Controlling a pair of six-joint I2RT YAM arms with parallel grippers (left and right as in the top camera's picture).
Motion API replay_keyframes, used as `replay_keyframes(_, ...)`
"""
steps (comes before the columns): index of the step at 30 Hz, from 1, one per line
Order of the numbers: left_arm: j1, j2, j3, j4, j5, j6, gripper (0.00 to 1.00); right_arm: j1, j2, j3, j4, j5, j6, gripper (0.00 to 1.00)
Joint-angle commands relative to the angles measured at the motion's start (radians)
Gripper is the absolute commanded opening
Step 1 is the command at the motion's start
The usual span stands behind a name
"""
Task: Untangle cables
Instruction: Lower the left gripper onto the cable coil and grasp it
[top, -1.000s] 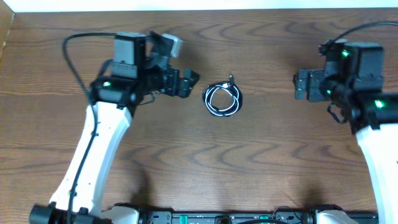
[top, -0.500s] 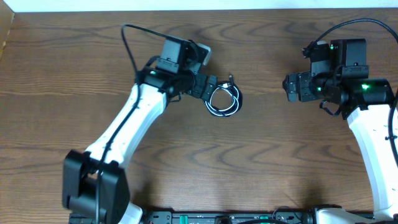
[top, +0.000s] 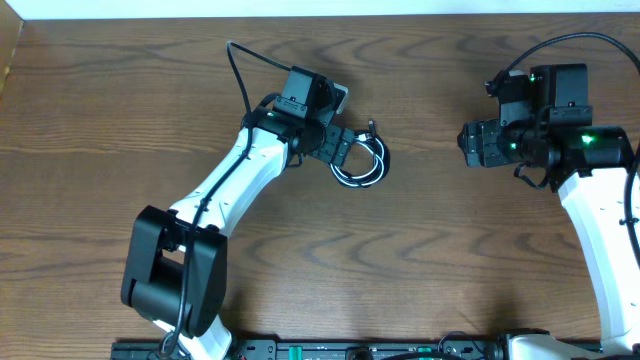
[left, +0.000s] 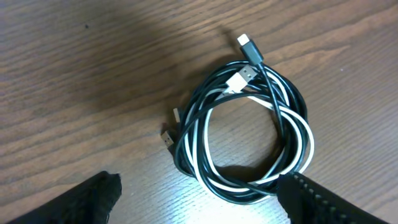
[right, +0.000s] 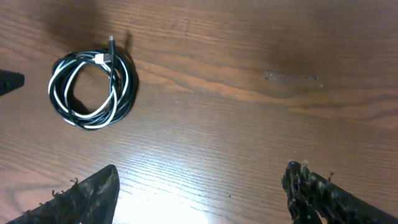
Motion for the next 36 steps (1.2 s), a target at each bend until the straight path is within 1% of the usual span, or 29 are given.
replay_keyframes(1,-0.006,0.035,0.016,0.002,-0.025,-0.008,0.85,-0.004,0.0,0.013,-0.002,-0.002,0.024,0.81)
replay_keyframes(8,-0.033,0.11,0.016,0.001,-0.028,-0.008,0.79,-0.004,0.0,0.013,-0.009,-0.002,0.031,0.8)
replay_keyframes(10,-0.047,0.13,0.016,0.002,-0.028,-0.008,0.73,-0.004,0.0,0.013,-0.009,-0.002,0.031,0.8)
replay_keyframes(11,-0.054,0.14,0.016,0.002,-0.028,-0.013,0.67,-0.004,0.0,0.013,-0.009,-0.002,0.031,0.81)
replay_keyframes(14,-0.068,0.149,0.016,0.002,-0.028,-0.016,0.58,-0.004,0.0,0.013,-0.01,-0.002,0.031,0.83)
replay_keyframes(20,-0.069,0.149,0.016,-0.003,-0.028,-0.019,0.58,-0.004,0.0,0.013,-0.019,-0.002,0.031,0.83)
replay_keyframes(22,-0.069,0.149,0.016,-0.005,-0.032,-0.019,0.56,-0.004,0.0,0.013,-0.022,-0.002,0.031,0.83)
replay_keyframes(23,-0.069,0.149,0.016,-0.006,-0.042,-0.02,0.53,-0.004,0.0,0.013,-0.023,-0.002,0.031,0.83)
replay_keyframes(24,-0.069,0.151,0.015,-0.008,-0.061,-0.025,0.52,-0.004,0.0,0.013,-0.023,-0.002,0.031,0.83)
replay_keyframes(26,-0.069,0.153,0.013,-0.013,-0.082,-0.026,0.52,-0.004,0.0,0.013,-0.025,-0.002,0.031,0.83)
replay_keyframes(36,-0.069,0.16,0.003,-0.009,-0.084,-0.026,0.52,-0.004,0.0,0.013,-0.032,-0.002,0.031,0.83)
